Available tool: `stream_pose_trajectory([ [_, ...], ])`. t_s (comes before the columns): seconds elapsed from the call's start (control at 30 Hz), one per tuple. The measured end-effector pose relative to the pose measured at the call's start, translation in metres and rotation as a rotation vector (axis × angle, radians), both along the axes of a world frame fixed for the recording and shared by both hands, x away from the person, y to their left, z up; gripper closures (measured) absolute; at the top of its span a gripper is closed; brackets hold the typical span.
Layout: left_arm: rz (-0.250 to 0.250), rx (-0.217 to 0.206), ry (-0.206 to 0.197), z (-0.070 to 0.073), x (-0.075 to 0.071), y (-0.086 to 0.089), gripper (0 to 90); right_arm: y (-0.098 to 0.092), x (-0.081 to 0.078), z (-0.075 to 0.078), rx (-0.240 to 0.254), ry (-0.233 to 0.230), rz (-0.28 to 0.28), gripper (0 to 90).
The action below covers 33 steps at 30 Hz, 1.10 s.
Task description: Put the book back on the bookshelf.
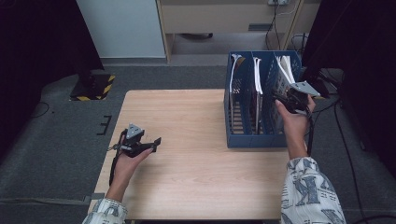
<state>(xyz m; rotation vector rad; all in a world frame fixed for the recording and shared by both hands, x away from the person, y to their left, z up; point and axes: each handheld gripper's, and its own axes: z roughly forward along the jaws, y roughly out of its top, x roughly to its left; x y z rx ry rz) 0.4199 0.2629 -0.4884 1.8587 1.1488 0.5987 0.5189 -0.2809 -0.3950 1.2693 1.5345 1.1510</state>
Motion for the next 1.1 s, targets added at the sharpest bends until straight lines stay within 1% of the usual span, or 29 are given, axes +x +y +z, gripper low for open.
stream_pose_trajectory([
  [0.07, 0.000, 0.000, 0.000, 0.0001, 0.0000, 0.0001, 15.2, 0.0000, -0.0002, -0.0003, -0.001, -0.003, 0.001, 31.0],
  [0.1, 0.000, 0.001, 0.000, 0.0000, 0.0000, 0.0002, 15.2, 0.0000, -0.0008, -0.0010, 0.006, -0.015, -0.001, 31.4],
  [0.17, 0.001, -0.001, 0.000, 0.0002, -0.0001, 0.0003, 15.2, -0.0004, -0.0011, -0.0021, 0.010, -0.012, -0.003, 31.4],
  [0.27, 0.001, 0.000, -0.001, 0.0002, 0.0000, 0.0002, 15.2, -0.0016, -0.0015, -0.0030, 0.001, -0.011, -0.006, 33.4],
  [0.3, 0.000, 0.002, 0.000, 0.0001, 0.0002, 0.0002, 15.2, -0.0023, -0.0019, -0.0038, -0.008, -0.018, -0.011, 38.2],
  [0.37, 0.000, 0.002, 0.000, 0.0001, 0.0003, 0.0001, 15.2, -0.0032, -0.0026, -0.0044, -0.018, -0.023, -0.013, 44.4],
  [0.4, 0.000, 0.002, 0.000, 0.0001, 0.0003, 0.0001, 15.2, -0.0032, -0.0026, -0.0044, -0.018, -0.023, -0.013, 44.4],
  [0.43, 0.000, 0.002, 0.000, 0.0001, 0.0004, 0.0001, 15.2, -0.0040, -0.0032, -0.0046, -0.030, -0.028, -0.011, 51.4],
  [0.47, 0.000, 0.002, 0.000, 0.0000, 0.0004, 0.0001, 15.3, -0.0040, -0.0033, -0.0046, -0.040, -0.030, -0.012, 55.7],
  [0.57, 0.000, 0.002, 0.000, 0.0000, 0.0004, -0.0001, 15.2, -0.0035, -0.0043, -0.0040, -0.086, -0.033, -0.011, 67.4],
  [0.6, 0.001, 0.001, -0.001, 0.0002, 0.0004, -0.0001, 15.2, -0.0028, -0.0044, -0.0035, -0.098, -0.033, -0.009, 69.3],
  [0.67, 0.001, 0.000, -0.001, 0.0003, 0.0005, 0.0001, 15.3, -0.0002, -0.0046, -0.0022, -0.146, -0.030, -0.015, 70.6],
  [0.8, 0.003, -0.001, -0.002, 0.0007, 0.0005, 0.0007, 15.2, 0.0013, -0.0038, 0.0002, -0.203, -0.019, -0.017, 70.8],
  [0.83, 0.004, -0.002, -0.002, 0.0007, 0.0006, 0.0008, 15.2, 0.0013, -0.0035, 0.0011, -0.224, -0.016, -0.020, 70.8],
  [0.87, 0.004, -0.002, -0.002, 0.0007, 0.0006, 0.0008, 15.3, 0.0013, -0.0035, 0.0011, -0.224, -0.016, -0.020, 70.8],
  [0.93, 0.005, -0.002, -0.002, 0.0006, 0.0008, 0.0009, 15.2, 0.0008, -0.0034, 0.0020, -0.271, -0.014, -0.023, 70.8],
  [1.0, 0.005, -0.001, -0.001, 0.0004, 0.0010, 0.0007, 15.3, 0.0007, -0.0033, 0.0018, -0.294, -0.012, -0.028, 70.9],
  [1.07, 0.004, 0.000, 0.000, 0.0003, 0.0010, 0.0004, 15.3, 0.0001, -0.0030, 0.0017, -0.293, -0.010, -0.028, 71.2],
  [1.1, 0.003, 0.001, -0.001, 0.0002, 0.0010, 0.0001, 15.2, -0.0019, -0.0025, 0.0014, -0.280, -0.009, -0.031, 71.0],
])
